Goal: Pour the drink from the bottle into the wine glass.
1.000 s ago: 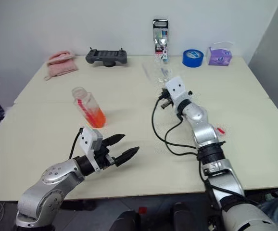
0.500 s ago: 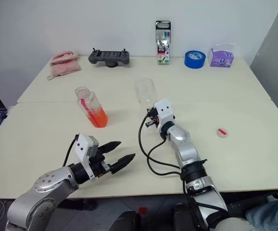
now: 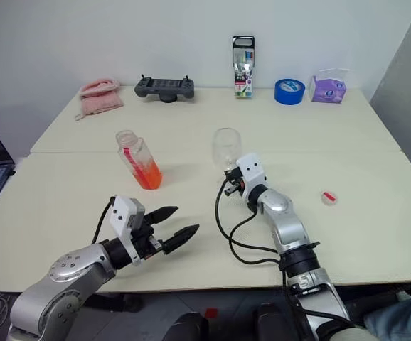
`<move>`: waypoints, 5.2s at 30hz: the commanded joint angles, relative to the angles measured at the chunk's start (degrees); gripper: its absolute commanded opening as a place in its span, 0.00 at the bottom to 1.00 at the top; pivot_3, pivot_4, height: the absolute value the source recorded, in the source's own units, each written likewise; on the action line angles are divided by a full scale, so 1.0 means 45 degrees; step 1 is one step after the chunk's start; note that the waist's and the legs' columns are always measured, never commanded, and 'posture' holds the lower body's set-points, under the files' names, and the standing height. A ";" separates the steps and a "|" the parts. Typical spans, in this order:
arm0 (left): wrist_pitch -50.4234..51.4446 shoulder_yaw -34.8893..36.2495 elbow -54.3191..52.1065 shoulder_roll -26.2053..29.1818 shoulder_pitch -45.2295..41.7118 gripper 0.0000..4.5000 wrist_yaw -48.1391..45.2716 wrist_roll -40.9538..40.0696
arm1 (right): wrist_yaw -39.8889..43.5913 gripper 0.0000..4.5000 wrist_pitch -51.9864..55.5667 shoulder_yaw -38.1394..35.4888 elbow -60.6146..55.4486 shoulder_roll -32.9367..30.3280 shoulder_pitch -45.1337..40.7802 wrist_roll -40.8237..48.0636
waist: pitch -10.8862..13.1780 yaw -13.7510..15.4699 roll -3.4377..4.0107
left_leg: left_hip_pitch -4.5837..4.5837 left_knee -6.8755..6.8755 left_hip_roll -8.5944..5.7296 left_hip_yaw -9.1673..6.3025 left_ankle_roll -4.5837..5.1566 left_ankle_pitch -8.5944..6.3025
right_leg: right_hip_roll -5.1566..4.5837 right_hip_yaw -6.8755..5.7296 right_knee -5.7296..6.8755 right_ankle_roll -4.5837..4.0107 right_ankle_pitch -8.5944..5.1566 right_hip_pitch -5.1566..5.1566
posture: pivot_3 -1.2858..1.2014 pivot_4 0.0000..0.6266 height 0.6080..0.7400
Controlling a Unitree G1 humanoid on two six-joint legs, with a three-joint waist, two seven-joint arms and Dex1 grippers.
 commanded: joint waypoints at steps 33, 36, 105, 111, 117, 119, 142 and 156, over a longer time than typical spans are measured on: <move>-0.4044 0.2445 0.1738 -0.2021 0.0468 1.00 0.3000 0.2456 | 0.7602 1.00 0.7251 -0.2802 -0.8048 -0.8186 -0.0020 0.6261 | 0.0089 0.0002 -0.0002 | -0.0039 0.0004 -0.0002 0.0006 -0.0002 -0.0010 | -0.0011 -0.0001 -0.0023 0.0020 -0.0020 -0.0026 | 0.52 0.24 1.00; -0.4132 0.2705 0.1996 -0.1875 -0.0111 1.00 0.3148 0.2494 | 0.7837 1.00 0.7902 -0.3623 -0.7977 -0.8756 -0.1266 0.7500 | 0.0103 -0.0007 -0.0005 | -0.0039 0.0003 0.0000 0.0016 -0.0002 -0.0011 | 0.0000 -0.0001 -0.0020 0.0020 -0.0019 -0.0033 | 0.52 0.24 1.00; -1.1017 -0.1821 1.2635 0.0201 -1.2492 0.40 -0.0765 0.7643 | 0.3056 1.00 0.6413 -0.4600 -1.1047 -0.7967 0.2290 0.7958 | 0.0129 0.0038 -0.0035 | -0.0241 0.0035 -0.0016 -0.0002 0.0017 -0.0020 | -0.0010 -0.0014 -0.0009 -0.0002 0.0046 -0.0202 | 0.52 0.24 1.00; -1.3188 -0.3139 1.4252 -0.0135 -1.3897 0.39 -0.0585 0.9375 | 0.2673 1.00 0.6107 -0.3973 -1.1128 -0.7684 0.2312 0.7534 | 0.0129 0.0052 -0.0035 | -0.0245 0.0037 -0.0026 0.0001 0.0018 -0.0020 | -0.0012 -0.0008 -0.0009 -0.0002 0.0046 -0.0200 | 0.52 0.24 1.00; -1.4489 -0.3766 1.5347 -0.0143 -1.4621 0.39 -0.0018 1.0698 | 0.2482 1.00 0.5993 -0.3803 -1.1166 -0.7647 0.2253 0.7476 | 0.0129 0.0032 -0.0035 | -0.0245 0.0033 -0.0021 -0.0003 0.0020 -0.0021 | -0.0008 -0.0013 -0.0001 0.0000 0.0048 -0.0205 | 0.52 0.24 1.00; -1.4882 -0.3871 1.5660 -0.0082 -1.4779 0.39 0.0253 1.1087 | 0.2444 1.00 0.5941 -0.3763 -1.1160 -0.7661 0.2249 0.7431 | 0.0129 0.0036 -0.0035 | -0.0246 0.0035 -0.0021 -0.0008 0.0020 -0.0020 | -0.0008 -0.0017 0.0003 0.0000 0.0048 -0.0205 | 0.52 0.24 1.00; -1.7606 -0.5523 1.7656 0.0825 -1.6034 0.39 0.3792 1.5419 | 0.2341 1.00 0.5734 -0.3571 -1.0927 -0.7645 0.2103 0.7130 | 0.0129 0.0042 -0.0035 | -0.0245 0.0043 -0.0026 -0.0003 0.0021 -0.0021 | -0.0011 -0.0013 0.0015 0.0002 0.0050 -0.0204 | 0.52 0.24 1.00; -1.8170 -0.6025 1.8241 0.0947 -1.6682 0.38 0.5292 1.6609 | 0.2260 1.00 0.5753 -0.3433 -1.1005 -0.7472 0.2118 0.7080 | 0.0129 0.0040 -0.0035 | -0.0244 0.0049 -0.0029 -0.0002 0.0021 -0.0020 | -0.0013 -0.0013 0.0028 0.0004 0.0054 -0.0204 | 0.52 0.24 1.00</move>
